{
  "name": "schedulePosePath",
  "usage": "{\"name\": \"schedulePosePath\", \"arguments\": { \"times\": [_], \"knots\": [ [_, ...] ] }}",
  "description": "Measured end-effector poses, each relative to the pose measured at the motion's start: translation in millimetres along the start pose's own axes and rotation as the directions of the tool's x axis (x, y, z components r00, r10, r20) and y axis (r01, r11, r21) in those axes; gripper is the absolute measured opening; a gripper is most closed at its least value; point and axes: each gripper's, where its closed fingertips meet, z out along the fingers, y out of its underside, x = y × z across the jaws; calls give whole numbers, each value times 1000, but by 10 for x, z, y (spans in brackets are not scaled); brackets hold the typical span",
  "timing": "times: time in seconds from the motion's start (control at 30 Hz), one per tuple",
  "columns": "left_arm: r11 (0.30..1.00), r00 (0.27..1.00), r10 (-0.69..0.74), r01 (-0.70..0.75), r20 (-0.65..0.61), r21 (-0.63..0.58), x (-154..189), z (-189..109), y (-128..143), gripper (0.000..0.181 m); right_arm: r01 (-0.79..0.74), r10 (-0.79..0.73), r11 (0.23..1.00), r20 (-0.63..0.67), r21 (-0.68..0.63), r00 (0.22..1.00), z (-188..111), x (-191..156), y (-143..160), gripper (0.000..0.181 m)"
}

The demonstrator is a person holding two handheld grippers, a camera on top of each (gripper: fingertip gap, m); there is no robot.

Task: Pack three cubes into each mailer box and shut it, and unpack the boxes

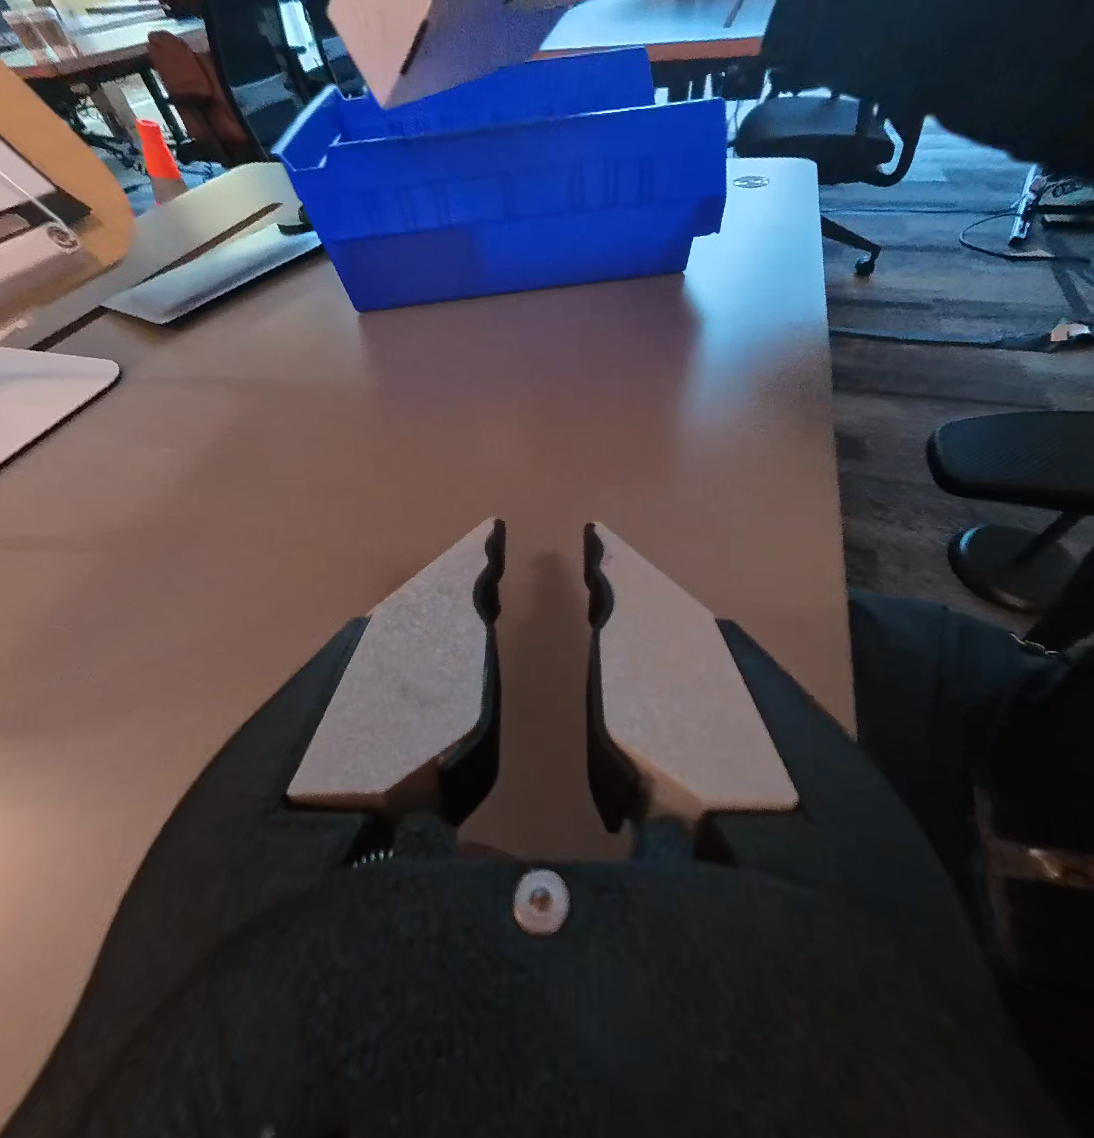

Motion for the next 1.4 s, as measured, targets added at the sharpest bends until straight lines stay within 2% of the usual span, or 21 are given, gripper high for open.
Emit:
{"name": "schedulePosePath", "arguments": {
  "times": [0.1,0.2,0.33,0.37,0.4,0.43,0.47,0.53,0.63,0.77,0.93,1.0,1.13,1.4],
  "knots": [
    [1000,1000,-21,21,-2,-5,-31,9,7,24,-8,8,998,12,66,1000,239,-48,-66,65],
    [999,1000,-31,31,1,-9,-52,16,13,24,-88,78,991,90,105,993,445,-172,-45,65],
    [999,999,-46,46,-1,-9,-68,18,14,24,-165,144,978,160,128,977,540,-329,28,68],
    [999,999,-50,49,-2,-8,-70,16,12,24,-180,153,976,196,126,969,536,-393,39,73],
    [999,999,-51,51,-3,-6,-70,15,10,24,-184,155,978,247,96,956,532,-490,82,78],
    [999,999,-51,51,-3,-5,-70,14,9,24,-180,157,982,302,49,940,523,-603,146,76],
    [999,999,-50,50,-3,-5,-69,13,9,24,-175,166,985,335,-3,927,516,-685,223,83],
    [999,999,-44,44,-4,-2,-60,10,5,24,-163,185,982,355,-93,916,495,-762,394,93],
    [999,999,-32,32,4,5,-58,1,-3,25,-140,196,975,358,-175,913,406,-759,608,93],
    [1000,1000,-19,19,16,20,-57,-16,-22,24,-76,153,968,321,-240,935,395,-649,801,81],
    [999,1000,-24,23,14,22,-60,-19,-24,24,167,-96,959,290,-230,952,554,-572,647,71],
    [999,1000,-25,25,13,23,-59,-20,-25,24,247,-165,929,289,-276,943,661,-557,672,77],
    [999,1000,-27,27,13,24,-62,-22,-26,24,317,-165,888,413,-333,896,739,-774,788,98],
    [999,999,-29,29,16,28,-69,-27,-31,24,263,-114,875,356,-407,928,556,-476,944,92]
  ]
}}
